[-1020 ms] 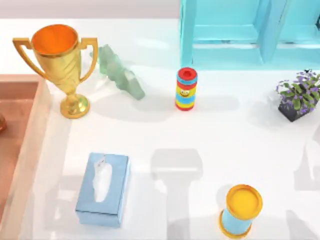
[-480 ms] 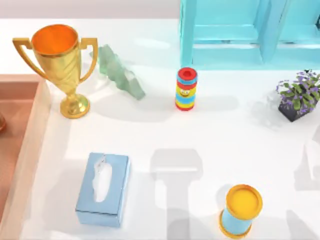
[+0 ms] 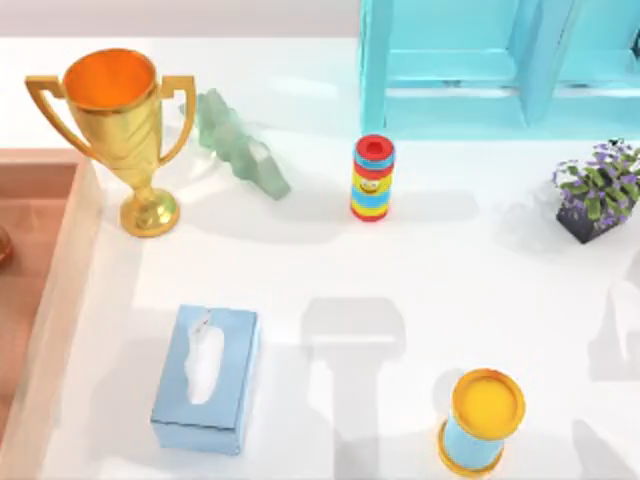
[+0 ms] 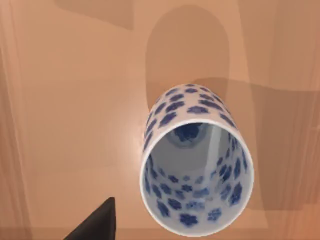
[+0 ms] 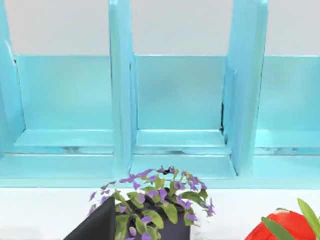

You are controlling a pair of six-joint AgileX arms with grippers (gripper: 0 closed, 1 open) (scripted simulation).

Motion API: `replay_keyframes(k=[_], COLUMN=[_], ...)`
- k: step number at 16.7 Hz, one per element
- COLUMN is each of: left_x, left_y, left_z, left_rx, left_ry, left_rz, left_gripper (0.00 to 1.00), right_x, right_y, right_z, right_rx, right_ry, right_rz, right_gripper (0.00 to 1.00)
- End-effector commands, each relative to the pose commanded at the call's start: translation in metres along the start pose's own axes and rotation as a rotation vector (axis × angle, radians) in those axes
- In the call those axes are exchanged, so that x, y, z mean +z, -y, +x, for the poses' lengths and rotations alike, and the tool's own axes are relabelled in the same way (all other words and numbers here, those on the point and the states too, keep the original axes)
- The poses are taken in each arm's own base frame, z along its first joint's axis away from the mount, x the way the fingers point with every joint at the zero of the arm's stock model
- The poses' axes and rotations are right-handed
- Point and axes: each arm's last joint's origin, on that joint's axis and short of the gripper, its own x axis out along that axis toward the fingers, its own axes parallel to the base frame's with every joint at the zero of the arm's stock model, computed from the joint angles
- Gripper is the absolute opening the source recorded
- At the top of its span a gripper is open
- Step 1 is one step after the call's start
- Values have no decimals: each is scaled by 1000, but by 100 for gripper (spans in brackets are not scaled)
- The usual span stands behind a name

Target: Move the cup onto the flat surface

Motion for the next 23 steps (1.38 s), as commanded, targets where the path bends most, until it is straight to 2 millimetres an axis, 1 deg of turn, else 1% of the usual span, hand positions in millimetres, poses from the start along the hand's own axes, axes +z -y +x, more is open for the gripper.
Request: replay_keyframes(k=[3,5,7,10,23], left_x=[0,-3,-4,-4,-4], left_y=[0,0,1,1,1], left_z=[36,52,58,58,58], left_rx=[2,1,-1,-1,-1], left_ry=[8,2,-2,-2,-2], left_rz=[1,0,0,0,0], left_gripper=[100,100,100,100,2], right_x=[0,0,0,0,0], right_y=[0,0,0,0,0], right_z=[0,0,0,0,0], right_rx=[0,0,0,0,0], right_ry=[0,0,0,0,0], right_rz=[0,0,0,0,0], right_gripper=[100,100,100,100,100])
